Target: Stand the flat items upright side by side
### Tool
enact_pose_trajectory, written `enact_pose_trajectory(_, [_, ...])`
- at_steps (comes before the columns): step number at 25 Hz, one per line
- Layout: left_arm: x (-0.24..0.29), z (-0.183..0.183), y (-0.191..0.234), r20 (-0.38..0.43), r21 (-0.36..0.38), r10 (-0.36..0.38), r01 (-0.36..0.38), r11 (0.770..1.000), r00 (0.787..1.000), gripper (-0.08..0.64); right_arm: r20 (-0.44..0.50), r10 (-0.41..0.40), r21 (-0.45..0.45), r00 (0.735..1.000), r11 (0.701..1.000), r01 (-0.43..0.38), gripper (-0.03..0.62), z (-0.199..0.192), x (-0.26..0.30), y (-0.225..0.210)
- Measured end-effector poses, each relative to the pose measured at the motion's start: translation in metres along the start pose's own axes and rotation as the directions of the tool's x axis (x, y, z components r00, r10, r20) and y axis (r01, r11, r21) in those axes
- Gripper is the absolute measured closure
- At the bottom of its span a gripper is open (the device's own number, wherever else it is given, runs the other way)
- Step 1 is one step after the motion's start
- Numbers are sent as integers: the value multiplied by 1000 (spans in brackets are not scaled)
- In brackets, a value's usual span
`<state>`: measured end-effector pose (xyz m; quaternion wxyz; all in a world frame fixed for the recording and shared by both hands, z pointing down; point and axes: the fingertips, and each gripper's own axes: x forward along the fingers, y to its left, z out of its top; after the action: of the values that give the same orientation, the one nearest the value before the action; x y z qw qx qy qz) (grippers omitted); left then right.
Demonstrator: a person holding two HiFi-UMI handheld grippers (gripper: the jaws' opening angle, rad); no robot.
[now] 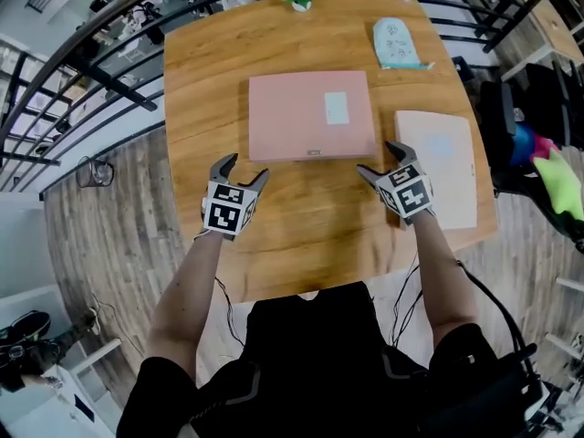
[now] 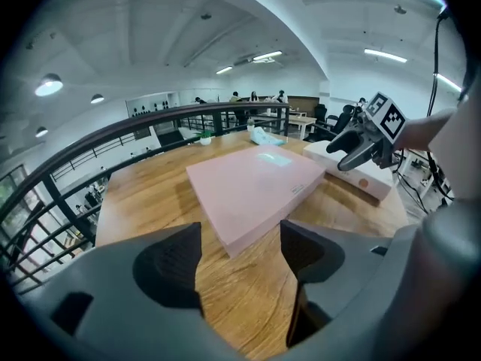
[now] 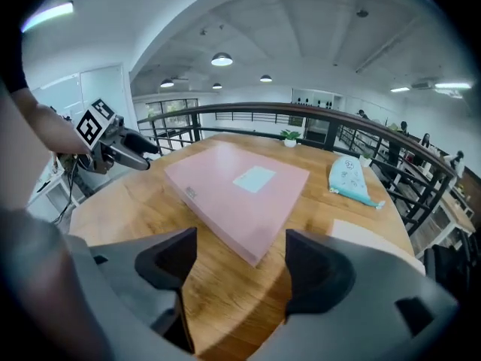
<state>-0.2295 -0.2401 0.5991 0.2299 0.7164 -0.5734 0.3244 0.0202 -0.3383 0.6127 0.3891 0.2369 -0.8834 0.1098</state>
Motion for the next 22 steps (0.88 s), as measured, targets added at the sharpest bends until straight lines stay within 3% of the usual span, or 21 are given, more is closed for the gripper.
enact_pose_trajectory(8, [39,-21,10,-102,44,-2,7,999,995,230,-196,-1,-66,981,998,-12,235,-29,42,-2])
enact_pose_trajectory(15, [60,-30,9,-171,104,-13,31,994,985,229,-283,-45,-119,958,993,12,242,-38,55,-7])
enact_pose_trajectory(22, [68,-27,3,-165,122,-34,54,991,986,230,-323,-85,-150,943,988,37,288,-39,67,-12])
